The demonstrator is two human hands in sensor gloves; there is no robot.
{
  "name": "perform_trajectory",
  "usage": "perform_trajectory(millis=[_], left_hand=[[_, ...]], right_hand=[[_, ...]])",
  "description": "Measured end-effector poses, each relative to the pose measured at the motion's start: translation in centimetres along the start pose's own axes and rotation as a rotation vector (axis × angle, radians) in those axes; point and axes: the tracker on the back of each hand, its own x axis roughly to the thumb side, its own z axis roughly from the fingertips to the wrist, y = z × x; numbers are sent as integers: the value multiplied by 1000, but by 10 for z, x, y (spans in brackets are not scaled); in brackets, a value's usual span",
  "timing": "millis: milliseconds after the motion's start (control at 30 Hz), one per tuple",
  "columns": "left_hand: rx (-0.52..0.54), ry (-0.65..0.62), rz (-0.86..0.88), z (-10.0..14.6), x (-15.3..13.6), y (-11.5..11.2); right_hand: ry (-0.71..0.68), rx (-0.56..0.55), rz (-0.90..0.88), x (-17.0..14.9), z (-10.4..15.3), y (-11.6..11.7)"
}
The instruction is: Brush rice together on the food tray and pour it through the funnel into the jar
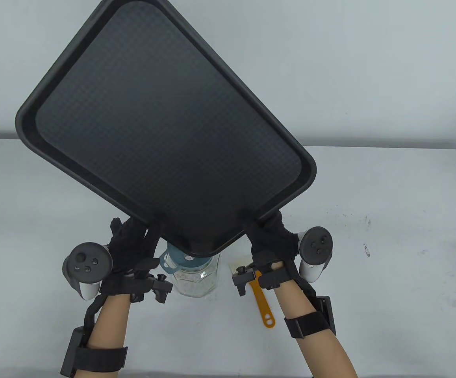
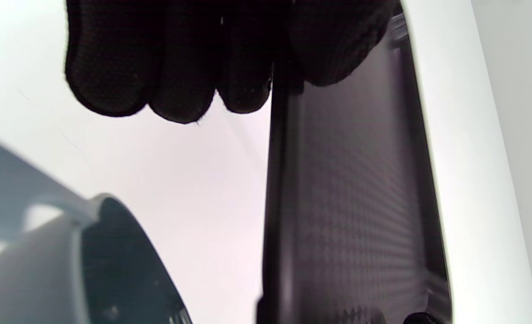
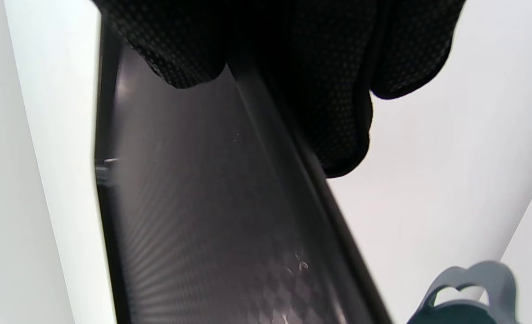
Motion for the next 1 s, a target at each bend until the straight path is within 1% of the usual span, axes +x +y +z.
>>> perform_trajectory(millis=[200,367,433,500,700,867,900,1000], left_hand=[[-43,-3,19,-2,10,-3],[-117,35,21,-4,12,-7],[-130,45,8,-2,9,-7],[-103,47,-7,1,4,-2],[-22,116,-20,20,-26,13],[37,180,-27,36,-51,20],[53,192,-35,40,-56,21],[73,208,-73,48,-67,20]], right_hand=[[49,-2,-98,2,7,-14],[192,-29,-229,-7,14,-28],[220,-40,-245,-12,17,-35],[232,-61,-236,-17,21,-47],[241,-151,-221,-24,32,-88],[251,-238,-112,-30,44,-124],[269,-265,-89,-35,48,-133],[313,-309,-53,-48,57,-148]])
